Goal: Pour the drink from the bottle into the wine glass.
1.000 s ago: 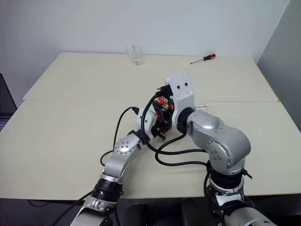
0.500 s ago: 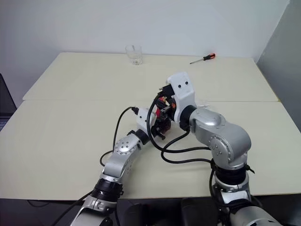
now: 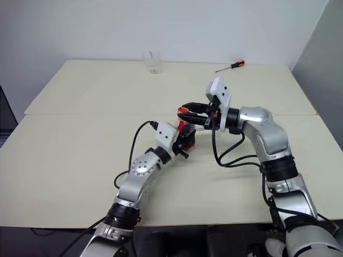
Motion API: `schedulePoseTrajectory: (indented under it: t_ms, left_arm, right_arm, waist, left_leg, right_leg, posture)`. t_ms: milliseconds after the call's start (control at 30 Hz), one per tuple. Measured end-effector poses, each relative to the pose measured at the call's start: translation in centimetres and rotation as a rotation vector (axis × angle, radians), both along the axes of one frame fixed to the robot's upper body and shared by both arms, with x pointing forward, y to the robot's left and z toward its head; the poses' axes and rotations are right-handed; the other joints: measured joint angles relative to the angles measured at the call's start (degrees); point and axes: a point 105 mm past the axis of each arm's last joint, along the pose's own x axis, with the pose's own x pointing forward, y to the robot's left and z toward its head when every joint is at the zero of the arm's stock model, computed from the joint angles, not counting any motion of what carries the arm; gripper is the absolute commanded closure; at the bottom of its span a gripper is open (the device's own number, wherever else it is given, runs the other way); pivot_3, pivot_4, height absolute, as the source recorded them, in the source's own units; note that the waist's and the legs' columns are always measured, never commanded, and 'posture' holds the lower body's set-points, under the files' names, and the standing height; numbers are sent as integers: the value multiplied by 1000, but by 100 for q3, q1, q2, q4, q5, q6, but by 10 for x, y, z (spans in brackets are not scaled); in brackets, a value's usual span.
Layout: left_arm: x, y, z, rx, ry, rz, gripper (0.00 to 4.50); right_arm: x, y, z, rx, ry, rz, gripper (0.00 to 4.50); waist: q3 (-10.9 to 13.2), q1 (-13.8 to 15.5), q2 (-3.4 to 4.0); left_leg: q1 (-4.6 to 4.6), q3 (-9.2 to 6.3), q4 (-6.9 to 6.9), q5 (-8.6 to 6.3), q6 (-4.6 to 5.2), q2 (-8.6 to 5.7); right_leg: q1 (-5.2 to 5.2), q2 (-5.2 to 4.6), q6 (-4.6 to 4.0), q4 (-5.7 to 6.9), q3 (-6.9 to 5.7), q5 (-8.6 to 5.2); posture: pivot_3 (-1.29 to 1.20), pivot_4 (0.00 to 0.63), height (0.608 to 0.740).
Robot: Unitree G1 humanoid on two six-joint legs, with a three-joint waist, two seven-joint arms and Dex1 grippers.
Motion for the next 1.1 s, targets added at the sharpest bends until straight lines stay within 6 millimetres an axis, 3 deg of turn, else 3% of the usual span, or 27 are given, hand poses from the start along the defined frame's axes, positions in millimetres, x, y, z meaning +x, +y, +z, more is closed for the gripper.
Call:
schedulePoseTrajectory:
  t_ms: [267, 667, 700, 933, 1100]
  left_arm:
    - [-2, 6, -8, 21, 18, 24, 3583]
    - [-1, 5, -8, 24, 25, 28, 3600]
    - [-1, 3, -6, 21, 20, 21, 3600]
    - [1, -2, 9, -4, -29, 6, 3600]
    - [3, -10, 13, -15, -42, -31, 3601]
  right_arm:
    - [8, 4, -5, -83, -6, 144, 3296]
    - [10, 3, -2, -120, 11, 145, 3296]
    - [8, 2, 1, -126, 5, 139, 2535]
    - [-11, -3, 8, -155, -4, 113, 96]
    - [-20, -2, 24, -97, -40, 75, 0]
  waist:
    - [2, 0, 0]
    - [4, 27, 3]
    - [4, 33, 3]
    - [4, 25, 3]
    - [4, 39, 3]
  left_leg:
    - [3, 1, 1, 0, 0, 0]
    - [0, 1, 2, 0, 0, -1]
    - [0, 1, 2, 0, 0, -1]
    - [2, -2, 2, 0, 0, -1]
    - [1, 0, 4, 0, 0, -3]
  right_leg:
    - [-1, -3, -23, 4, 3, 14]
    - [-2, -7, -28, 5, 3, 16]
    - [-2, -7, -28, 5, 3, 16]
    - [-2, -7, -26, 6, 7, 15]
    - [-1, -7, -24, 7, 1, 14]
  posture:
    - [0, 150, 740]
    - [0, 150, 740]
    - [0, 150, 740]
    - [0, 150, 740]
    - [0, 150, 740]
